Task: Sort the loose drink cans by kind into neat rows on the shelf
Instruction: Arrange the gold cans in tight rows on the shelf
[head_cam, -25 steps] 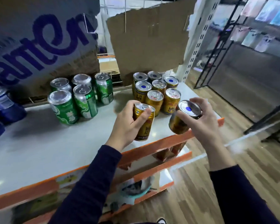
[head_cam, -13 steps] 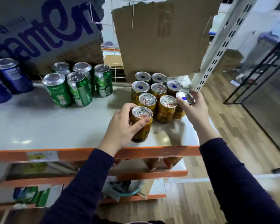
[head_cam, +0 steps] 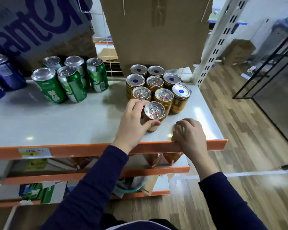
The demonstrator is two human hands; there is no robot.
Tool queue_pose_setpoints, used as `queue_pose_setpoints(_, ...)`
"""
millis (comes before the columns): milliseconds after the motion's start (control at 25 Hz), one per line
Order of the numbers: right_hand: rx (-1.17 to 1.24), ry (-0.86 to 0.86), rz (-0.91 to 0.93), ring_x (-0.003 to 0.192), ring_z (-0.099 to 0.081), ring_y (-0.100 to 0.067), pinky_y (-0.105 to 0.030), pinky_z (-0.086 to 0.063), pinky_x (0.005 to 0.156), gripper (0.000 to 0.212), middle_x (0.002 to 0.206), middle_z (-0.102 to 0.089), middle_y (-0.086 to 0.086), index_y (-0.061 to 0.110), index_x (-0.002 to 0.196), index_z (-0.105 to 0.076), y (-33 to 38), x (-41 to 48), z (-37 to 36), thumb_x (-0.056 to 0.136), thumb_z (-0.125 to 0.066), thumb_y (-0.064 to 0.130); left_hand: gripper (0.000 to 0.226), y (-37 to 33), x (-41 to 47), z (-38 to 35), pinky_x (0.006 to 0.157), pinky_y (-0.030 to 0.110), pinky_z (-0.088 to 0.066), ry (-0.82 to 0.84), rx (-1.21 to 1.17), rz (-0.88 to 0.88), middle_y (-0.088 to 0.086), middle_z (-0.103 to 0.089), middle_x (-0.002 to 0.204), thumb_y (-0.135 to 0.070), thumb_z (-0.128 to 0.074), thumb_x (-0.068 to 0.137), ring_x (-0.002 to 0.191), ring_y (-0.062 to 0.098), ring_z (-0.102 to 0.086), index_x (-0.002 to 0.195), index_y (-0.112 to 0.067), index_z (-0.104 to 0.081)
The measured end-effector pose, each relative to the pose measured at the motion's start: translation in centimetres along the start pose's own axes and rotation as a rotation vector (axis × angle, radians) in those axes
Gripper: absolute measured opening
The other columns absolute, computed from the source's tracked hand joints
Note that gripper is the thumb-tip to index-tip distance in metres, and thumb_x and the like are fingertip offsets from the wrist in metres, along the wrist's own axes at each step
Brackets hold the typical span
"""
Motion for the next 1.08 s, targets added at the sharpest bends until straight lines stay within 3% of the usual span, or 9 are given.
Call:
queue_pose_setpoints(160, -0.029, 0.0, 0.023, 0.103, -0.053, -0.032, -0.036, -0.043, 0.084, 0.018, 0.108, -0.064, -0.011, 0.007, 0.102, -0.069, 0.3, -0.1, 0.3, 0.088, -0.062, 0.016, 0.069, 0.2, 0.4, -0.1, 0.083, 0.03, -0.046, -0.016, 0.161, 0.066, 0.002, -0.051, 0.118, -0.057, -0.068, 0.074, 0.105, 0.019, -0.053, 0.126, -0.014, -0.054)
queue_pose_setpoints(320, 0.034, 0.002, -0.011, 0.108, -0.052, -0.027, -0.033, -0.04, 0.088, 0.022, 0.111, -0.064, -0.007, 0.01, 0.109, -0.067, 0.9, -0.7, 0.4, 0.09, -0.061, 0.019, 0.061, 1.1, 0.0, 1.1, 0.078, 0.029, -0.047, 0.056, 0.212, 0.07, -0.003, -0.054, 0.116, -0.062, -0.061, 0.078, 0.101, 0.014, -0.054, 0.12, -0.018, -0.053)
queue_pose_setpoints(520, 0.15, -0.029, 0.101, 0.091, -0.06, -0.023, -0.034, -0.049, 0.077, 0.012, 0.093, -0.069, -0.001, 0.013, 0.095, -0.069, 6.2, -2.2, 0.0, 0.087, -0.064, 0.02, 0.037, 4.0, -2.7, 5.6, 0.086, 0.033, -0.047, 0.036, 0.302, 0.059, -0.001, -0.061, 0.112, -0.045, -0.053, 0.092, 0.106, 0.018, -0.056, 0.115, -0.017, -0.061)
queue_pose_setpoints(880, 0.27, 0.02, 0.385, 0.09, -0.063, -0.022, -0.028, -0.046, 0.079, 0.011, 0.094, -0.07, -0.003, 0.009, 0.095, -0.07, 25.5, -4.5, -4.9, 0.086, -0.066, 0.014, 0.031, 13.5, -12.0, 22.1, 0.09, 0.04, -0.048, -0.136, 0.472, 0.216, 0.0, -0.063, 0.113, -0.036, -0.055, 0.094, 0.104, 0.019, -0.058, 0.117, -0.016, -0.061)
queue_pose_setpoints(1080, 0.382, 0.128, 0.517, 0.093, -0.063, -0.024, -0.035, -0.049, 0.081, 0.01, 0.095, -0.07, -0.003, 0.011, 0.094, -0.071, 39.8, -7.5, -11.0, 0.087, -0.064, 0.013, 0.031, 19.5, -20.6, 34.3, 0.083, 0.041, -0.05, -0.271, 0.552, 0.373, 0.006, -0.063, 0.109, -0.032, -0.057, 0.093, 0.099, 0.026, -0.06, 0.116, -0.012, -0.061)
Point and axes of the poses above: each hand's wrist, its own x-axis towards the middle knuckle, its own z-axis out of the back of the hand, y = z × x, the point moved 4 cm from there along x, towards the middle knuckle
